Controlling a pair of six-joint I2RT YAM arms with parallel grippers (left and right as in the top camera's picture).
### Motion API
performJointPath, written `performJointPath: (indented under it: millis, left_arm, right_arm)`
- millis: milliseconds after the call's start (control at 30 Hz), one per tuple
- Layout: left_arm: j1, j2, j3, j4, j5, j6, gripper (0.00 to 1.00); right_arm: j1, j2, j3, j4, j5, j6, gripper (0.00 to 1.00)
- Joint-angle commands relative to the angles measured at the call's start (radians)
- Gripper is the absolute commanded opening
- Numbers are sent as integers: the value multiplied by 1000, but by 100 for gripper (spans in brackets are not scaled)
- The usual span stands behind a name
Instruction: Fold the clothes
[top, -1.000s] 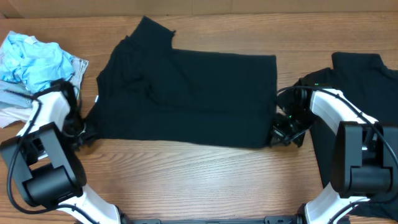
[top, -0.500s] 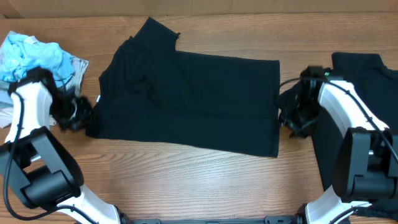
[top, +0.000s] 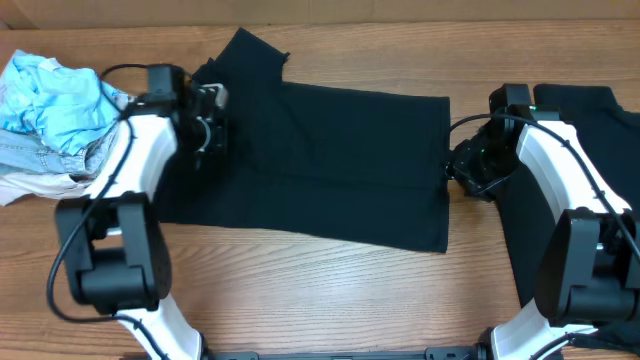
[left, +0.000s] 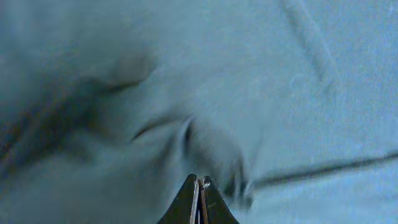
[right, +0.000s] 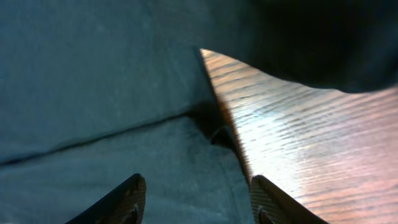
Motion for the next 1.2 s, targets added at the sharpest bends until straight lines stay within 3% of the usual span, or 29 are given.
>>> performJointPath:
  millis: [0,167,267,367,467,600,700,800,967,1000,1167]
  left_arm:
    - [-48,67,-16,45,5,-60,4]
    - [-103,172,-15,97,36,-120,4]
    - [-111,190,-11,111,141,-95,7]
    - [-96,169,55,45,135,-77,9]
    - [-55,135,163,-43,123,-71,31]
    - [7,107,288,-106,95,-71,52]
    - [27,108,299,-109,23,-71,58]
    - [27,116,262,-96,-56,-69,53]
    - [21,153,216,-72,-64,-60,10]
    - [20,160,214,-84,-53,-59,5]
    - [19,177,190,-81,-68,-23,5]
  right_arm:
    - [-2,-30,15,9,-34,-60,57]
    - [-2,-30,15,10,-35,-60,57]
    - [-2,-30,15,10,-35,-66,57]
    - [-2,-30,15,8,-35,-80,57]
    - [-2,-30,15,2,-35,-83,58]
    - [-2,-30,15,2,-35,-83,58]
    - [-2,-30,15,2,-35,-83,58]
    - [-2,-30,15,2,-35,-82,58]
    - [-2,-30,15,2,-35,-82,59]
    - [-2,-30,15,2,-35,-82,59]
    - [-2,-30,15,9,-34,-82,59]
